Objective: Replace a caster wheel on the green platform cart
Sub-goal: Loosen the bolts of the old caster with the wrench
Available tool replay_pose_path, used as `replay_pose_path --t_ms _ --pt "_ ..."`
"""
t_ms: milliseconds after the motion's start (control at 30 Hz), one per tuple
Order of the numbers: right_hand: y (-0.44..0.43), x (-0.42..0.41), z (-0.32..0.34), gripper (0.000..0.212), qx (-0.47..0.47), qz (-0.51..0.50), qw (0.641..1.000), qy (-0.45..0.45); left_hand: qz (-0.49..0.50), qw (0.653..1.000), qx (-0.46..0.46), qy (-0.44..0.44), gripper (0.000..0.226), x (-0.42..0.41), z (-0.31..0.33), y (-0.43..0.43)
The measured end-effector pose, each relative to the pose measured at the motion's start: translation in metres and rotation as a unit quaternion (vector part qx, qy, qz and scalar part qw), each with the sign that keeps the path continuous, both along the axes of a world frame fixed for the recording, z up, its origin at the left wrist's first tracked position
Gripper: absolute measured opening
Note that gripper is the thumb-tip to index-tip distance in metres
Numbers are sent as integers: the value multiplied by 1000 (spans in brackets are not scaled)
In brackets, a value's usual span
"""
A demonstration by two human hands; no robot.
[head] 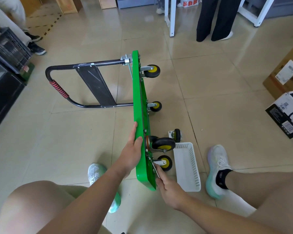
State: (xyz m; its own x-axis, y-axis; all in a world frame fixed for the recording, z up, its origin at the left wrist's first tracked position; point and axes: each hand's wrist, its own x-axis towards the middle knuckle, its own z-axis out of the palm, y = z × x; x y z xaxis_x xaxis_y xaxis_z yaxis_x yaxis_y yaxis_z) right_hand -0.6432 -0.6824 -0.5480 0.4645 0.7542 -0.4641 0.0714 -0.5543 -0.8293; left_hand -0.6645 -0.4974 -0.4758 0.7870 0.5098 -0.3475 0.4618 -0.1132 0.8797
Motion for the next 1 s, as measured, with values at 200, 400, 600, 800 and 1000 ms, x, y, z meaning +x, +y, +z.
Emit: replay_pose_path --t_ms 200,400,600,800,1000 --pt "-7 3 8 51 35 -75 996 44 0 1000 -10 -2 57 -1 4 -1" --pt "-9 7 8 30 2 -142 969 200 4 1000 -19 -7 57 -1 1 0" --pt "-10 10 17 25 33 -215 935 280 -3 1000 -20 -3 57 0 -1 1" --pt "-12 8 14 23 33 -243 921 302 0 1000 -23 -1 57 1 2 -2" --pt "-20 6 2 27 14 -265 926 268 1 1000 -17 1 57 1 1 -1"
